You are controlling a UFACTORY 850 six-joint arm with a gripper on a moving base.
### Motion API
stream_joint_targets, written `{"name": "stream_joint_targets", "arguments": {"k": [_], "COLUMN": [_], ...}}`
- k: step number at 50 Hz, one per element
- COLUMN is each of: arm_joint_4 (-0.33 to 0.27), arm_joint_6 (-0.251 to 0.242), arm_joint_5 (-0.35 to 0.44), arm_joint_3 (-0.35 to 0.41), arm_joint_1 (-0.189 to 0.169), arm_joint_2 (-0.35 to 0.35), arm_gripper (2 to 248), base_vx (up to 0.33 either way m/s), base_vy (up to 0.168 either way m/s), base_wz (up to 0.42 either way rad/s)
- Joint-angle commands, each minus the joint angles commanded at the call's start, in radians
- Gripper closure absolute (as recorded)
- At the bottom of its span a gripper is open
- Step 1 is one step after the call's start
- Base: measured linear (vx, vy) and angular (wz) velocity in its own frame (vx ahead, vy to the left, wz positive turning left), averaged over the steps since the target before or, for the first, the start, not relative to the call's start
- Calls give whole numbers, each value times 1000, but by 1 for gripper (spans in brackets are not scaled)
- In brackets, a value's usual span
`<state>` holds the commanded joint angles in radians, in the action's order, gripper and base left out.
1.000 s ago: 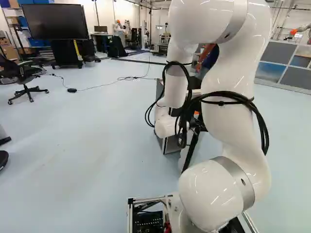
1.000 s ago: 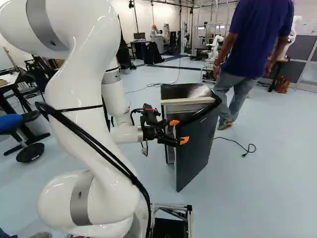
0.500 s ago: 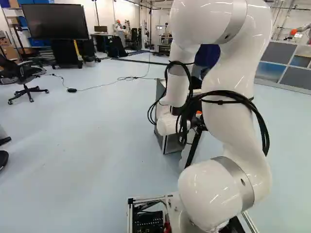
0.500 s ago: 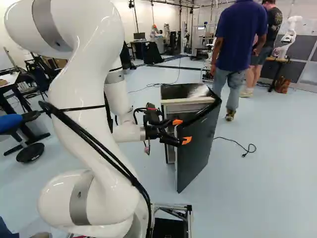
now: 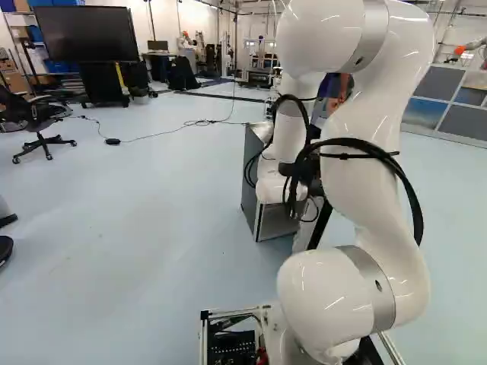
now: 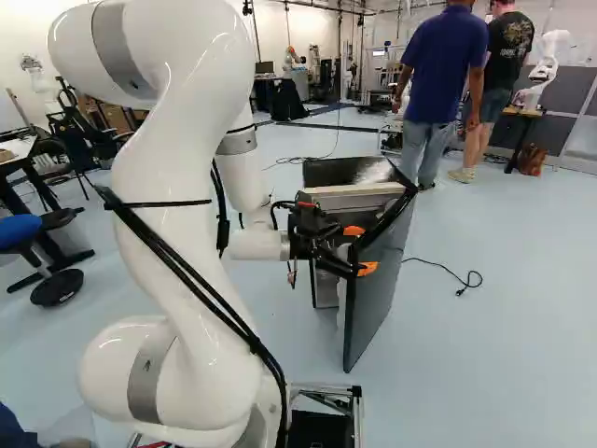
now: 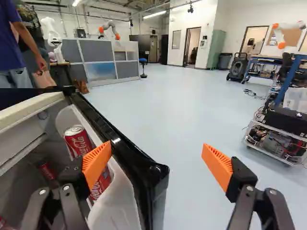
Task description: Grab a drink from the fridge
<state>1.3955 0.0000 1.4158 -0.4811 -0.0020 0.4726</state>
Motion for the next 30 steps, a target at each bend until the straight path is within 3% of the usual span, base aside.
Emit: {"name": "stream_joint_targets", "arguments": {"k": [30], "arm_joint_4": [17], "arm_joint_6": [0], "arm_joint_5": [0], "arm_joint_3": [-83], "arm_joint_1": [-163], "arm_joint_2": [43], "arm_gripper": [3], "base_vx": [0], "base_vy": [0], "base_wz": [0]}}
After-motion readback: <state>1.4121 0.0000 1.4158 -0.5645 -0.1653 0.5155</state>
